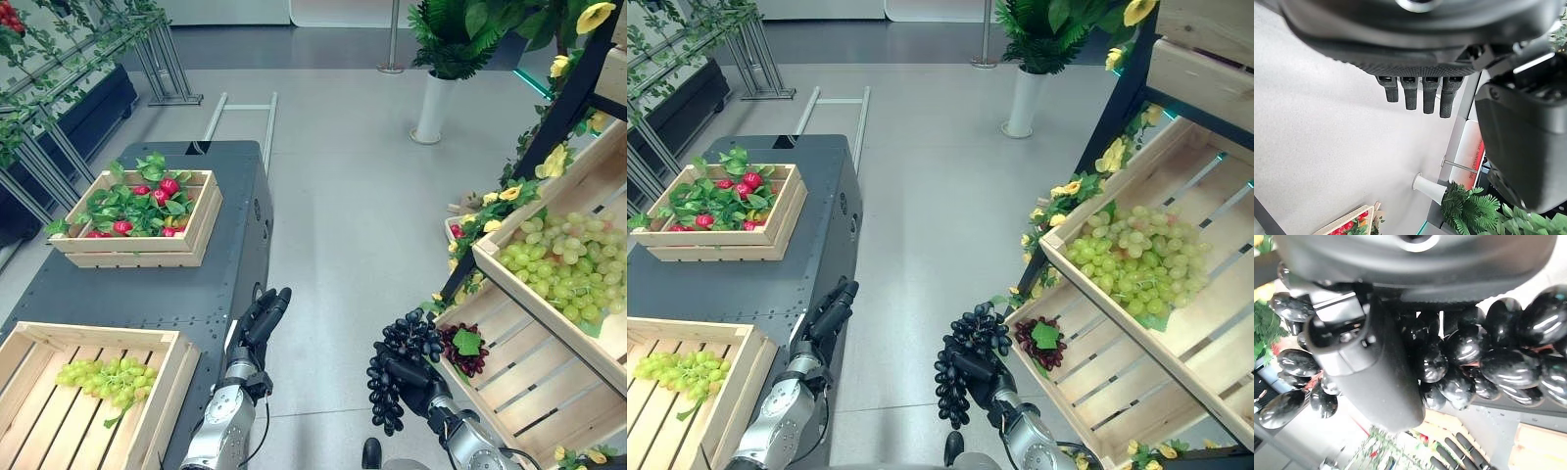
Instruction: Pick up the fruits from the basket on one side to the basket on the other side
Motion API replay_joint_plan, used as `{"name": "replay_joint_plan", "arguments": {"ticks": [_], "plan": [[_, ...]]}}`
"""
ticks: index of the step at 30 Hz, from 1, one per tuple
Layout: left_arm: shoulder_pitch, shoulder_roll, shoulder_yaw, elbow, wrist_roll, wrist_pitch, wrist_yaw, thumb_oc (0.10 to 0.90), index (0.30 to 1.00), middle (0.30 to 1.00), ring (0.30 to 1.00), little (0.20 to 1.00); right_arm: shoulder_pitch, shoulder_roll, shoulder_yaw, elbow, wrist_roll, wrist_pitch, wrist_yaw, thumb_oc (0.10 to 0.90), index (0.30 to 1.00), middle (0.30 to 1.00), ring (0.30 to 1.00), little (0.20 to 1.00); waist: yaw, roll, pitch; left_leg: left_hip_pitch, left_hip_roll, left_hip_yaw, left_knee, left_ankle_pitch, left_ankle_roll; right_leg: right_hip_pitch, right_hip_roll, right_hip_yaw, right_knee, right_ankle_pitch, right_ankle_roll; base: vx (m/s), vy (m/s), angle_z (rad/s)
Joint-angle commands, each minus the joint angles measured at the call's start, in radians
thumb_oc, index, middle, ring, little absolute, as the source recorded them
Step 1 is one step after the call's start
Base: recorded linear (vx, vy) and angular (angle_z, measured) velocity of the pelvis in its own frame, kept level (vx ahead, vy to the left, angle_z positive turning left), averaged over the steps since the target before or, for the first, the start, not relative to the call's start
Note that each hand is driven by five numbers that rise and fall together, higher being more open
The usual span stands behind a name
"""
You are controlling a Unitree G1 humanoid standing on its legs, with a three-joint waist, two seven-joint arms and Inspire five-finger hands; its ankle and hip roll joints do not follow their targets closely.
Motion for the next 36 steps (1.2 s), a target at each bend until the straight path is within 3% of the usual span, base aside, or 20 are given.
{"name": "replay_joint_plan", "arguments": {"ticks": [1, 3, 5, 9, 16, 17, 18, 19, 21, 23, 26, 29, 31, 32, 36], "plan": [[-0.070, -0.003, 0.012, -0.023, -0.028, -0.073, -0.004, 0.800, 0.900, 0.900, 0.900, 0.900, -0.080, 0.023, -0.021, -0.056, 0.023, -0.040, 0.012, 0.400, 0.300, 0.300, 0.300, 0.300, -0.016, -0.039, 0.016, -0.158, -0.082, -0.095, 0.289, -0.106, 0.032, 0.120, -0.028, 0.005, 0.001, -0.092, 0.003, -0.10, -0.004, -0.21], [-0.055, -0.015, 0.008, -0.026, -0.028, -0.087, -0.011, 0.800, 0.900, 0.900, 0.900, 0.900, -0.091, 0.017, -0.025, -0.039, 0.044, -0.036, 0.018, 0.400, 0.300, 0.300, 0.300, 0.300, 0.003, -0.045, 0.031, -0.210, -0.119, -0.176, 0.358, -0.110, 0.047, 0.107, -0.037, 0.041, 0.001, -0.071, 0.001, -0.11, 0.093, -0.40], [-0.045, -0.017, -0.001, -0.035, -0.025, -0.102, -0.008, 0.800, 0.900, 0.900, 0.900, 0.900, -0.118, 0.019, -0.019, -0.009, 0.044, -0.055, 0.028, 0.400, 0.300, 0.300, 0.300, 0.300, 0.009, -0.021, 0.039, -0.139, -0.137, -0.216, 0.148, -0.097, 0.070, 0.091, -0.027, 0.083, 0.001, -0.069, 0.014, -0.08, 0.239, -0.71], [-0.090, 0.005, -0.011, -0.004, -0.015, -0.091, 0.013, 0.800, 0.900, 0.900, 0.900, 0.900, -0.116, 0.037, -0.032, -0.006, 0.118, -0.084, -0.025, 0.400, 0.300, 0.300, 0.300, 0.300, -0.006, 0.000, 0.025, -0.089, -0.151, -0.245, -0.013, -0.045, 0.084, 0.071, -0.020, 0.077, 0.001, -0.060, 0.033, -0.03, 0.221, -0.91], [-0.079, 0.046, 0.004, 0.026, 0.000, -0.113, 0.006, 0.800, 0.900, 0.900, 0.900, 0.900, -0.072, 0.065, -0.086, 0.052, 0.141, -0.101, -0.029, 0.400, 0.300, 0.300, 0.300, 0.300, -0.031, 0.001, 0.032, -0.080, -0.161, -0.212, -0.028, -0.070, 0.109, 0.019, -0.029, 0.083, 0.017, -0.031, 0.068, -0.03, 0.166, -0.14], [-0.063, 0.054, 0.011, 0.024, 0.001, -0.106, 0.003, 0.800, 0.900, 0.900, 0.900, 0.900, -0.075, 0.070, -0.095, 0.053, 0.150, -0.097, -0.031, 0.400, 0.300, 0.300, 0.300, 0.300, -0.017, -0.002, 0.040, -0.079, -0.151, -0.171, -0.028, -0.072, 0.110, -0.006, -0.040, 0.005, 0.082, -0.051, 0.078, -0.08, 0.075, -0.09], [-0.061, 0.055, 0.012, 0.023, 0.002, -0.107, 0.004, 0.800, 0.900, 0.900, 0.900, 0.900, -0.076, 0.070, -0.096, 0.053, 0.152, -0.096, -0.031, 0.400, 0.300, 0.300, 0.300, 0.300, -0.015, -0.002, 0.040, -0.080, -0.150, -0.167, -0.028, -0.072, 0.110, -0.010, -0.041, -0.001, 0.086, -0.051, 0.078, -0.12, 0.054, -0.28], [-0.049, 0.057, 0.018, 0.018, 0.006, -0.108, 0.024, 0.800, 0.900, 0.900, 0.900, 0.900, -0.087, 0.074, -0.093, 0.063, 0.152, -0.085, -0.022, 0.400, 0.300, 0.300, 0.300, 0.300, 0.000, -0.002, 0.048, -0.074, -0.140, -0.126, -0.028, -0.073, 0.112, -0.028, -0.061, -0.069, 0.143, -0.055, 0.091, -0.04, 0.040, -0.43], [-0.041, 0.056, 0.033, 0.028, 0.002, -0.114, 0.051, 0.800, 0.900, 0.900, 0.900, 0.900, -0.101, 0.084, -0.089, 0.078, 0.142, -0.061, -0.020, 0.400, 0.300, 0.300, 0.300, 0.300, 0.018, 0.004, 0.057, -0.061, -0.126, -0.091, -0.028, -0.081, 0.113, -0.042, -0.106, -0.126, 0.225, -0.066, 0.107, -0.06, 0.036, -1.07], [-0.051, 0.057, 0.043, 0.042, -0.013, -0.099, 0.036, 0.800, 0.900, 0.900, 0.900, 0.900, -0.107, 0.091, -0.093, 0.107, 0.146, -0.064, -0.018, 0.400, 0.300, 0.300, 0.300, 0.300, 0.020, 0.013, 0.060, -0.062, -0.118, -0.098, -0.028, -0.076, 0.123, -0.048, -0.135, -0.093, 0.283, -0.066, 0.097, -0.04, -0.042, -1.12], [-0.075, 0.053, 0.028, 0.064, -0.022, -0.105, 0.016, 0.800, 0.900, 0.900, 0.900, 0.900, -0.114, 0.094, -0.099, 0.158, 0.167, -0.108, -0.005, 0.400, 0.300, 0.300, 0.300, 0.300, 0.014, 0.015, 0.061, -0.063, -0.106, -0.135, -0.024, -0.073, 0.127, -0.022, -0.144, -0.034, 0.234, -0.083, 0.080, 0.01, -0.182, -0.09], [-0.097, 0.034, 0.010, 0.067, -0.035, -0.080, 0.093, 0.800, 0.900, 0.900, 0.900, 0.900, -0.152, 0.099, -0.079, 0.178, 0.170, -0.139, -0.035, 0.400, 0.300, 0.300, 0.300, 0.300, 0.041, 0.006, 0.057, -0.081, -0.081, -0.114, -0.005, -0.069, 0.109, 0.033, -0.163, -0.076, 0.151, -0.094, 0.084, -0.02, -0.290, 0.21], [-0.100, 0.022, 0.011, 0.078, -0.072, -0.064, 0.110, 0.800, 0.900, 0.900, 0.900, 0.900, -0.158, 0.103, -0.073, 0.151, 0.185, -0.140, -0.075, 0.400, 0.300, 0.300, 0.300, 0.300, 0.031, 0.002, 0.056, -0.080, -0.074, -0.123, 0.002, -0.069, 0.106, 0.031, -0.145, -0.044, 0.153, -0.110, 0.089, 0.01, -0.227, -0.12], [-0.091, 0.011, 0.020, 0.074, -0.110, -0.054, 0.056, 0.800, 0.900, 0.900, 0.900, 0.900, -0.149, 0.107, -0.070, 0.108, 0.177, -0.157, -0.076, 0.400, 0.300, 0.300, 0.300, 0.300, 0.023, -0.004, 0.058, -0.082, -0.061, -0.120, 0.017, -0.060, 0.105, 0.030, -0.132, -0.032, 0.157, -0.118, 0.077, 0.08, -0.220, -0.16], [-0.088, -0.020, -0.035, 0.062, -0.079, -0.048, 0.046, 0.800, 0.900, 0.900, 0.900, 0.900, -0.145, 0.090, -0.079, 0.119, 0.162, -0.156, -0.102, 0.400, 0.300, 0.300, 0.300, 0.300, 0.014, -0.011, 0.052, -0.056, -0.041, -0.113, 0.018, -0.063, 0.078, 0.085, -0.123, -0.037, 0.108, -0.123, 0.070, 0.09, -0.174, 0.04]]}}
